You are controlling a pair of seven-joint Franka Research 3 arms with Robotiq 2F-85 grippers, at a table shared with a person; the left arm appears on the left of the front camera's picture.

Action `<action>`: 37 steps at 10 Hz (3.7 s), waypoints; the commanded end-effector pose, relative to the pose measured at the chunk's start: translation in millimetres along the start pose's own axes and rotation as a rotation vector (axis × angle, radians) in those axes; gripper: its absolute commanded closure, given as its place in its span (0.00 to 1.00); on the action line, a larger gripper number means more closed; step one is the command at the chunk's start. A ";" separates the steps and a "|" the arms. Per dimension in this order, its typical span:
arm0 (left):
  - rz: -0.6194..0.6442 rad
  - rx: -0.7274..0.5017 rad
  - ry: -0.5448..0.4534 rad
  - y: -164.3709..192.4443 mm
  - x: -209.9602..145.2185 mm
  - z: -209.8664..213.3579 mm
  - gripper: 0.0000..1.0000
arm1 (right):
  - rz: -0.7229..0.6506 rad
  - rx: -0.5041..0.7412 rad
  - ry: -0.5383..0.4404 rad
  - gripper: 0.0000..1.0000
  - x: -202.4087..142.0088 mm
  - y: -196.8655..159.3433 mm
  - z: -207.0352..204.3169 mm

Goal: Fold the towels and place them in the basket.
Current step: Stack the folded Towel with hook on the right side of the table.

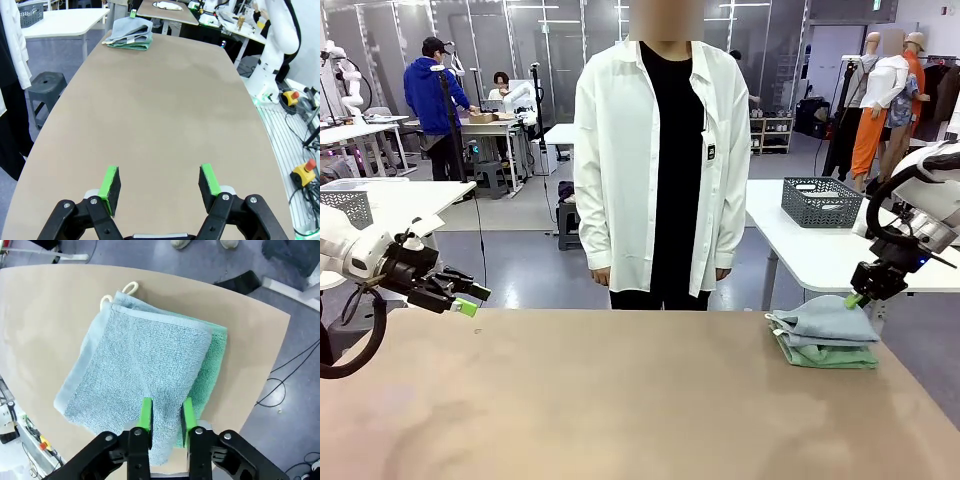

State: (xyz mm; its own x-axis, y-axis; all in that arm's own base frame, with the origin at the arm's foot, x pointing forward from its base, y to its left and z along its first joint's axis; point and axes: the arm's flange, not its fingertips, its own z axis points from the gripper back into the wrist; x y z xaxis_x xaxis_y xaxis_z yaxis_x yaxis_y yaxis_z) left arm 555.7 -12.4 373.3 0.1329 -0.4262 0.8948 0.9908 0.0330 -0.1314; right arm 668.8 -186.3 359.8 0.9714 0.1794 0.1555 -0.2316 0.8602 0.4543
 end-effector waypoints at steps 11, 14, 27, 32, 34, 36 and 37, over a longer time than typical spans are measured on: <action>-0.002 0.003 0.002 -2.1 1.6 0.3 0.20 | 0.044 -0.138 -0.273 0.00 -137.9 174.2 190.8; -0.002 0.003 0.002 -2.1 1.6 0.3 0.20 | 0.049 -0.186 -0.389 0.00 -191.6 224.9 227.5; -0.002 0.003 0.002 -2.1 1.6 0.3 0.20 | 0.099 -0.176 -0.391 0.00 -205.1 236.7 240.2; -0.002 0.003 0.002 -2.1 1.6 0.3 0.20 | 0.099 -0.176 -0.391 0.00 -205.1 236.7 240.2; -0.002 0.003 0.002 -2.1 1.6 0.3 0.20 | 0.099 -0.176 -0.391 0.00 -205.1 236.7 240.2; -0.002 0.003 0.002 -2.1 1.6 0.3 0.20 | 0.099 -0.176 -0.391 0.00 -205.1 236.7 240.2; -0.002 0.003 0.002 -2.1 1.6 0.3 0.20 | 0.099 -0.176 -0.391 0.00 -205.1 236.7 240.2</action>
State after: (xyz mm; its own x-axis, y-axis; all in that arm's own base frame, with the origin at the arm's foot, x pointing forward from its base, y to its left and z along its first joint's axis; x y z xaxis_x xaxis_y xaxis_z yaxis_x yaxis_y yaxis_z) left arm 555.7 -12.4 373.4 0.1327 -0.4263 0.8948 0.9908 0.0331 -0.1311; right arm 401.6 -135.4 643.4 0.8359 0.1071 0.5383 -0.2880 0.9205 0.2641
